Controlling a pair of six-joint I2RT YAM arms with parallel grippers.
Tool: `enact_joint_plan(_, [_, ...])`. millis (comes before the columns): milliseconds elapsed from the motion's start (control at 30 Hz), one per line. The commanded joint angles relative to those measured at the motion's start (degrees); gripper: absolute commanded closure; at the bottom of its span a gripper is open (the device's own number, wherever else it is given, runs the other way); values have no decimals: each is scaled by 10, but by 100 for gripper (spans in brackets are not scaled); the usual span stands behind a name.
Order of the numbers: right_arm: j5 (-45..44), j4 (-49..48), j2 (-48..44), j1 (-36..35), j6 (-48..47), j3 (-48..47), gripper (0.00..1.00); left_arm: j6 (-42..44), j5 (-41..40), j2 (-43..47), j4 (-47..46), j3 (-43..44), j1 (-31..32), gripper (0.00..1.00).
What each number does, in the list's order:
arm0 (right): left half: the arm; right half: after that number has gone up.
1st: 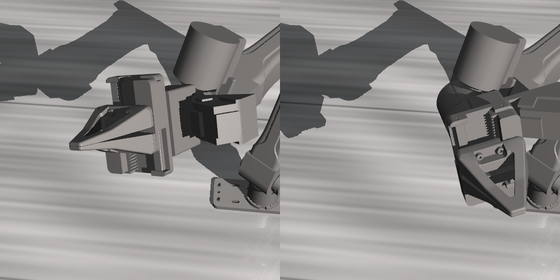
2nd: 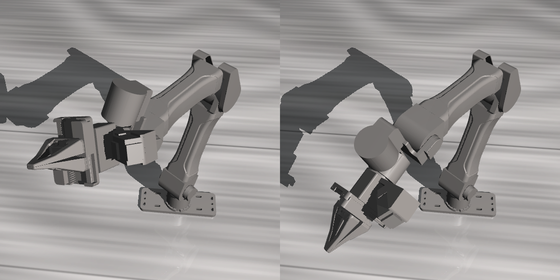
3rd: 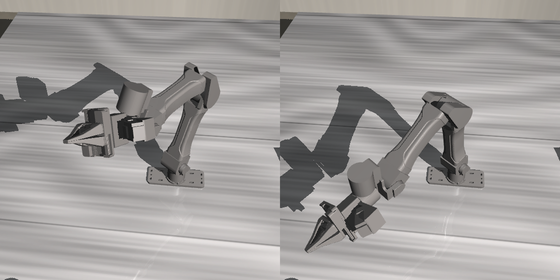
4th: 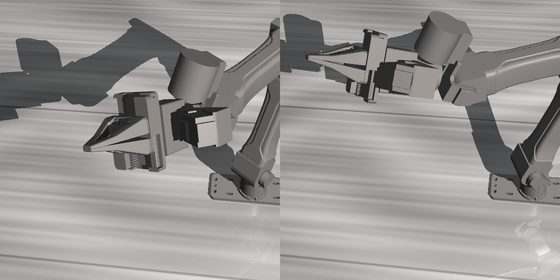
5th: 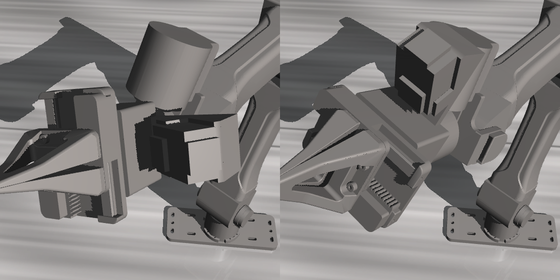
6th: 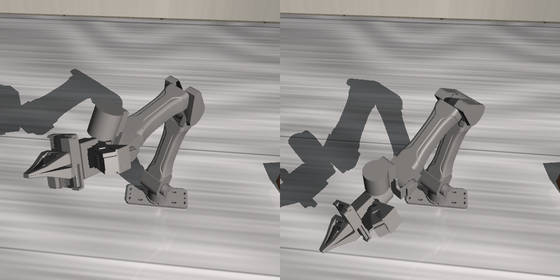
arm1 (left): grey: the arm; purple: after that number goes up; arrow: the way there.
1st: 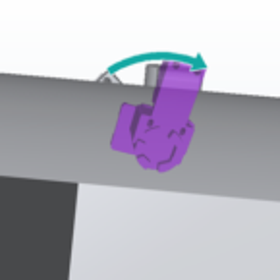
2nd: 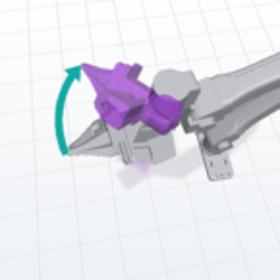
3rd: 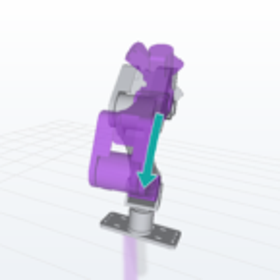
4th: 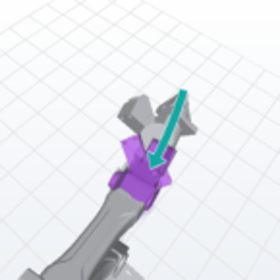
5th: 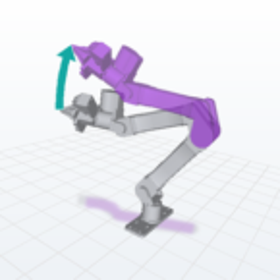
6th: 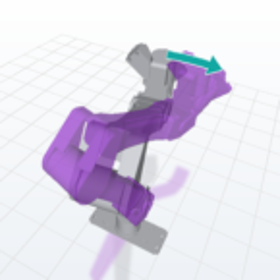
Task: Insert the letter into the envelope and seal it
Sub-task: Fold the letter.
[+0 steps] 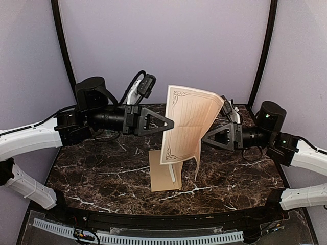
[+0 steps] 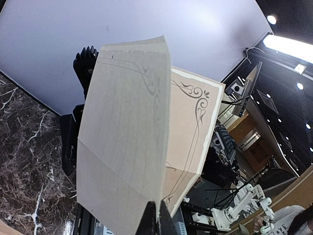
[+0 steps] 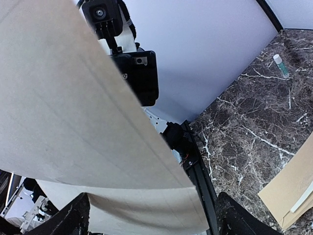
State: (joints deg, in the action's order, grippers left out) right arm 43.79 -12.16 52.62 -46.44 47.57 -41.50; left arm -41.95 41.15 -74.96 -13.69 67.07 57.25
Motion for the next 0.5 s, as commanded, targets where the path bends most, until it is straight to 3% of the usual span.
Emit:
enact_joint_plan(0, [-6,-47,12,-12,-4,-24,16,-5,24,0,-26,-3,-3,100])
enact_joint_plan(133, [-6,-51,18,-14,-6,-26,18,-6,31,0,-28,-2,-3,100])
enact_joint_plan(467, [7,-60,19,-16,-1,-34,40,-4,25,1,-24,-6,-2,100])
